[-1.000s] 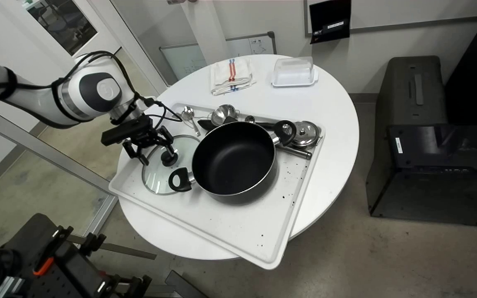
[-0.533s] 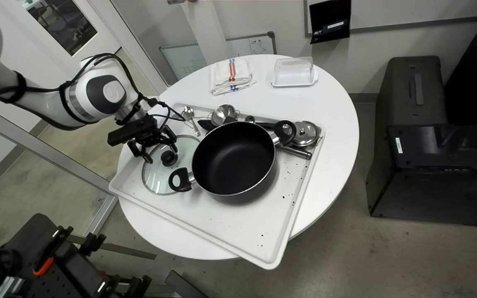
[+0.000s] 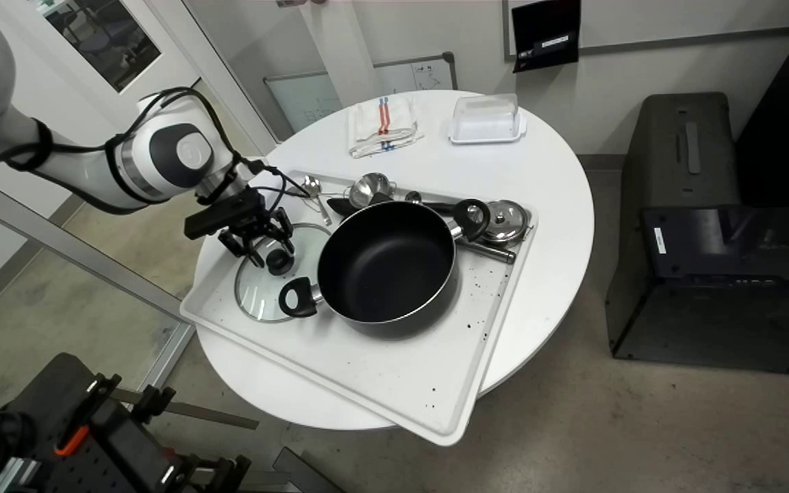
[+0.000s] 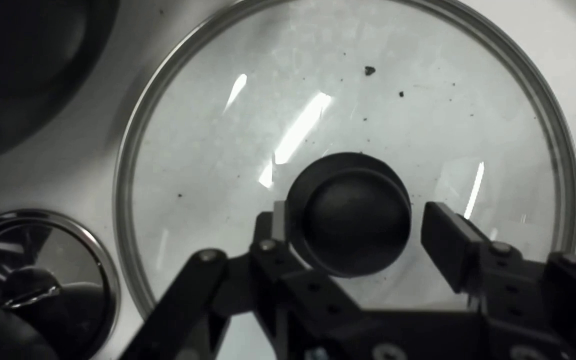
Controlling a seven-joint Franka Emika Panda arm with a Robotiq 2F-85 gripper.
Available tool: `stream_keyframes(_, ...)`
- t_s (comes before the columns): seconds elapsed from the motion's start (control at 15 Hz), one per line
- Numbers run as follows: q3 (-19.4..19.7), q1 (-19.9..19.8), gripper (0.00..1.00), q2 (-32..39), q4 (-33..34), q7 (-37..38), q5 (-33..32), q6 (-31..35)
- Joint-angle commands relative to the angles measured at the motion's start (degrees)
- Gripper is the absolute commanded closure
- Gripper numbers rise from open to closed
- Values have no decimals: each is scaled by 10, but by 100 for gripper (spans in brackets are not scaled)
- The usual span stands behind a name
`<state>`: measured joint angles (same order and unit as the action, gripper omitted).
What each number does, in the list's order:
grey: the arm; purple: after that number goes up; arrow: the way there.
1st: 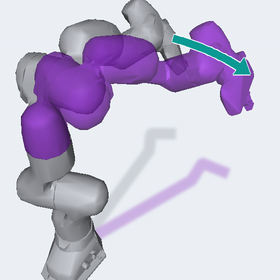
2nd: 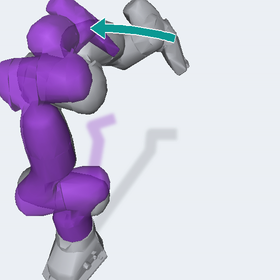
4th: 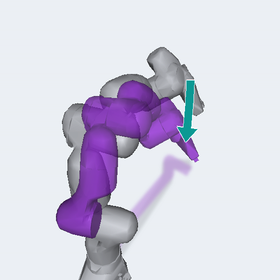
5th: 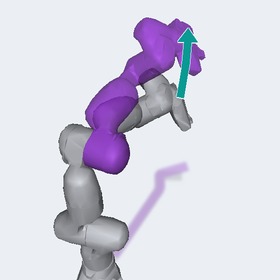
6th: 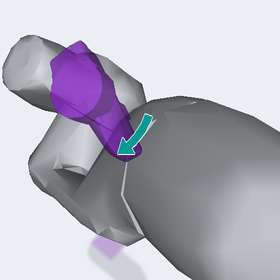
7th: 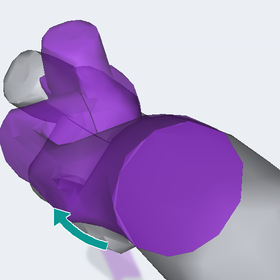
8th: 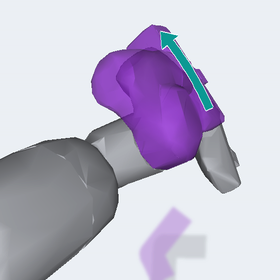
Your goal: Put the lid on the pot
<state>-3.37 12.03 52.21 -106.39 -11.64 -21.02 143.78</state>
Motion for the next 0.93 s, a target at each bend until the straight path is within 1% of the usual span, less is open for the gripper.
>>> stream_keyframes(0.0, 4, 3, 61, 10, 15, -9, -8, 8)
stream_keyframes(0.13, 3, 2, 75, 9, 15, -9, -7, 8)
stream_keyframes(0.53, -1, 1, 75, -16, -3, -8, -4, 8)
stream_keyframes(0.87, -8, 1, 75, -52, -35, -4, -3, 39)
